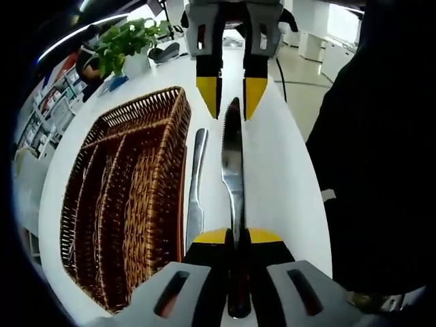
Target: Arrange the knives, forks, and spoons in their matching storage slots by inserting each utensil handle-first until every utensil is classified and aligned in the correct compartment
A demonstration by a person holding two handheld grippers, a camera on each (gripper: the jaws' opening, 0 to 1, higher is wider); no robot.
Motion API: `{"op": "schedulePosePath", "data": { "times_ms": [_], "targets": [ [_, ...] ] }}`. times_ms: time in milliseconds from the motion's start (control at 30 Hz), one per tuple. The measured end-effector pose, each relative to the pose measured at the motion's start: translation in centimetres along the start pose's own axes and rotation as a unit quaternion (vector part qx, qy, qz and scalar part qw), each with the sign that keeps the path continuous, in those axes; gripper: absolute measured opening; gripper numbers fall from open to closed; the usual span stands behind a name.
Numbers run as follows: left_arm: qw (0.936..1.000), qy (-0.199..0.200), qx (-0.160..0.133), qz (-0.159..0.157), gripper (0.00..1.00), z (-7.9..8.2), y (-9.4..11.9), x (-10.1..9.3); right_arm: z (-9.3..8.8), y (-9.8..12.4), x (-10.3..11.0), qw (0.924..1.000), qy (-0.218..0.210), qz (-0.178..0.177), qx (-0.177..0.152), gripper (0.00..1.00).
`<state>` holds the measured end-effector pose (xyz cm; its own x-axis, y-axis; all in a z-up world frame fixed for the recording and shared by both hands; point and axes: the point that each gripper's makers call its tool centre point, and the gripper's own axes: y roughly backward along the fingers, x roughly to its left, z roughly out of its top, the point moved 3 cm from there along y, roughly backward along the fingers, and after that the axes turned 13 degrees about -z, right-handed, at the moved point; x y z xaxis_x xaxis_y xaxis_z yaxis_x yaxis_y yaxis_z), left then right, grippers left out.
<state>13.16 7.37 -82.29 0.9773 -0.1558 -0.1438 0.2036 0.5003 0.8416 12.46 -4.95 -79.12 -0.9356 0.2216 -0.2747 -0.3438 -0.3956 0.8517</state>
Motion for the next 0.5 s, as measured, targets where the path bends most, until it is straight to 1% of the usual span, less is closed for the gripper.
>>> {"op": "schedulePosePath", "data": {
  "times_ms": [167,300,400,433,500],
  "targets": [
    [0.9999,-0.006,0.012,-0.002,0.06,-0.1,0.2,-0.2,0.3,1.0,-0.5,0.9989,-0.027,-0.024,-0.031,0.34],
    [0.9998,-0.007,0.017,-0.004,0.06,0.0,0.5,-0.2,0.7,1.7,-1.0,0.9961,-0.057,-0.040,-0.054,0.52],
    [0.9998,-0.007,0.018,-0.002,0.06,0.3,0.8,0.0,1.1,2.5,-1.3,0.9918,-0.087,-0.056,-0.074,0.64],
    [0.9998,-0.007,0.017,-0.001,0.06,0.4,0.9,0.1,1.2,3.0,-1.4,0.9898,-0.095,-0.063,-0.085,0.66],
    [0.9998,-0.007,0.016,0.000,0.06,0.6,1.2,0.2,1.1,3.5,-1.6,0.9877,-0.103,-0.076,-0.090,0.71]
  ]
}}
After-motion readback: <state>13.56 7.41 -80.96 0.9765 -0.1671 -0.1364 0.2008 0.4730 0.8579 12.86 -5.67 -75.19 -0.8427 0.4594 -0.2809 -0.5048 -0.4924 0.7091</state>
